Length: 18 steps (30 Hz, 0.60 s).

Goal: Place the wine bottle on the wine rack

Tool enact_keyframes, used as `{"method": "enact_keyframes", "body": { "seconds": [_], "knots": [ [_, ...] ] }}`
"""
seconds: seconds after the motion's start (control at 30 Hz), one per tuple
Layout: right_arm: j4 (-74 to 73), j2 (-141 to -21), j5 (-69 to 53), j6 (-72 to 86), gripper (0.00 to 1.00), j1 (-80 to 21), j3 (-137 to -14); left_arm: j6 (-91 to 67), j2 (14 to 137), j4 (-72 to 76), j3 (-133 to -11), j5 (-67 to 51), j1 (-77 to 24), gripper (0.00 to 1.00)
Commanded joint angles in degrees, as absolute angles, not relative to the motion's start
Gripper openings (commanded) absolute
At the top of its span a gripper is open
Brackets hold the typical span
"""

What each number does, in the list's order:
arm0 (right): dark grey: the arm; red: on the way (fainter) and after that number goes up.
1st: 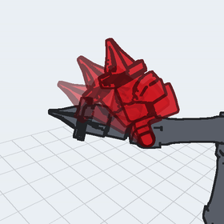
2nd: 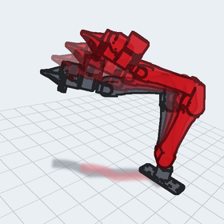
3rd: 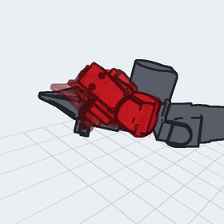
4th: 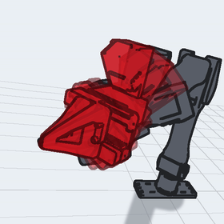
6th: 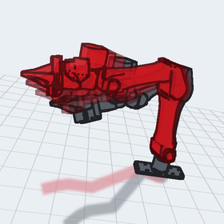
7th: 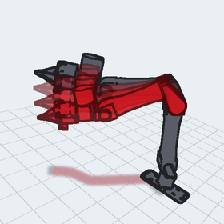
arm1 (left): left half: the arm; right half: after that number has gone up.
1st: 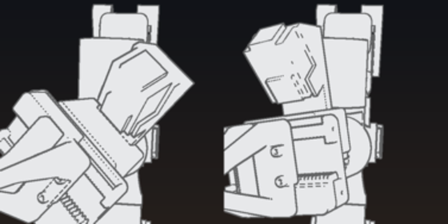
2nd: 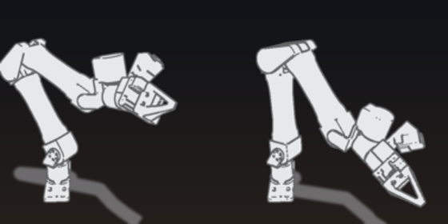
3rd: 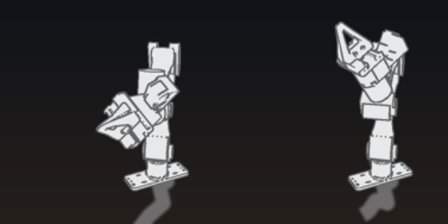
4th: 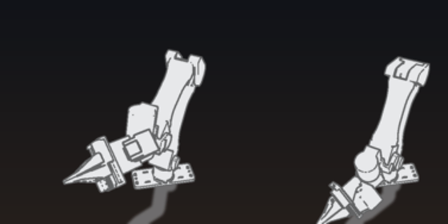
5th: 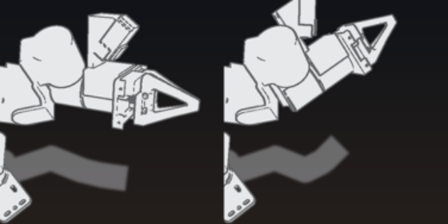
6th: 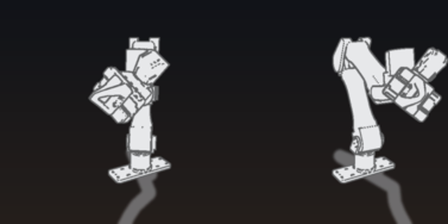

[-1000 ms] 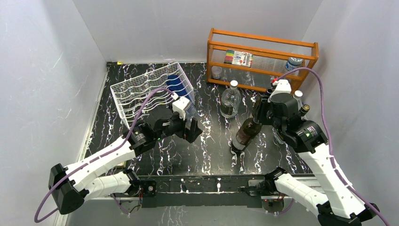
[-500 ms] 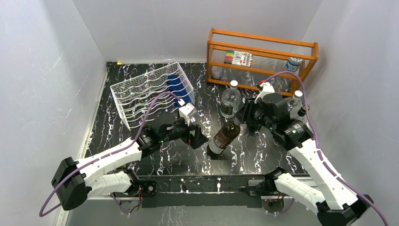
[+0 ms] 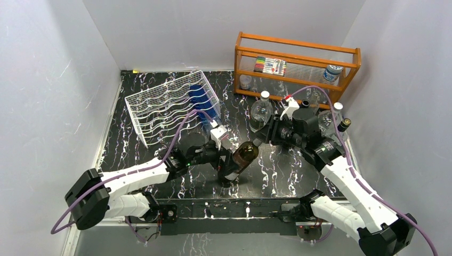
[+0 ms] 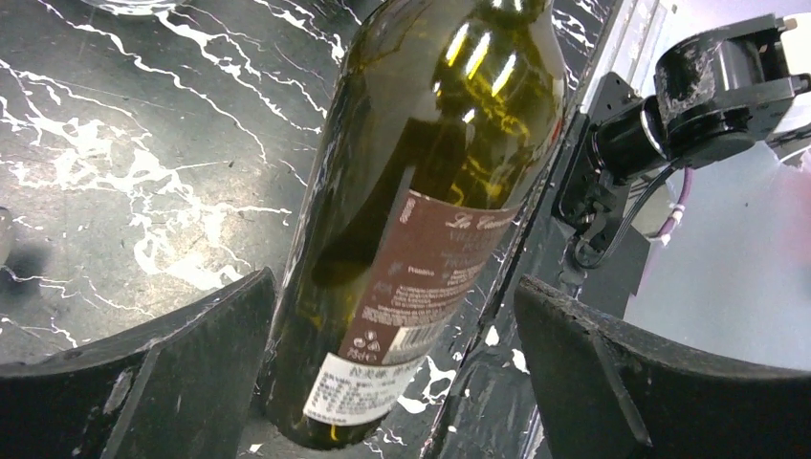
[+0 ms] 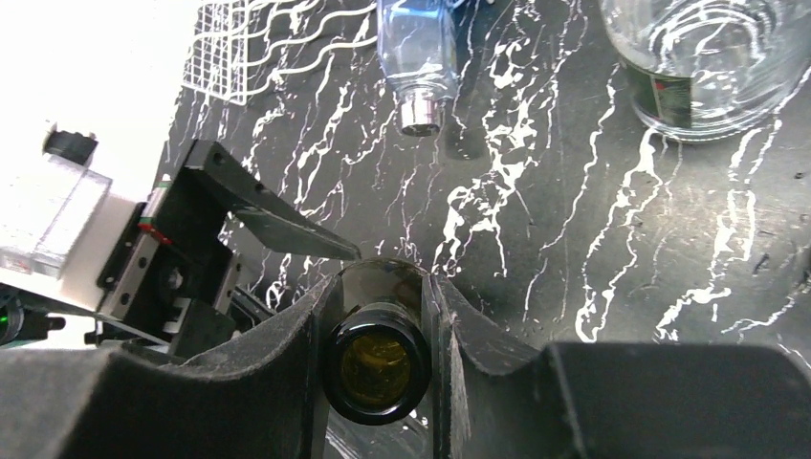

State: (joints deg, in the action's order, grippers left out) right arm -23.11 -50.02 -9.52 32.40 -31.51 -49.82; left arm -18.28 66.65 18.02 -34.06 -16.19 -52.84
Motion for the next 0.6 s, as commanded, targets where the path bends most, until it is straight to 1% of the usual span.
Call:
{"method": "enact_keyframes", "body": {
  "seconds": [0.0,0.2,0.4,0.5,0.57],
  "knots": [
    [-13.3,-49.6,-15.8,35.3,0.00,-31.4,-48.8,-13.1,68.1,21.7,-32.9,-20.9,-53.2,0.94],
    [-10.8,-48.6,-16.9,34.9,0.00,-31.4,-46.8,-8.5,69.2,20.8,-31.6,-21.5,-53.2,0.94],
    [-10.6,-48.8,-19.4,33.4,0.00,-31.4,-46.5,-9.7,70.9,26.0,-29.2,-27.1,-53.2,0.95],
    [-9.4,-48.9,-21.4,33.2,0.00,-31.5,-45.7,-9.3,73.1,26.4,-30.0,-27.8,-53.2,0.92],
    [-9.0,-48.9,-21.8,33.3,0.00,-31.5,-45.5,-9.5,74.3,27.0,-30.6,-26.2,-53.2,0.87]
  ]
}}
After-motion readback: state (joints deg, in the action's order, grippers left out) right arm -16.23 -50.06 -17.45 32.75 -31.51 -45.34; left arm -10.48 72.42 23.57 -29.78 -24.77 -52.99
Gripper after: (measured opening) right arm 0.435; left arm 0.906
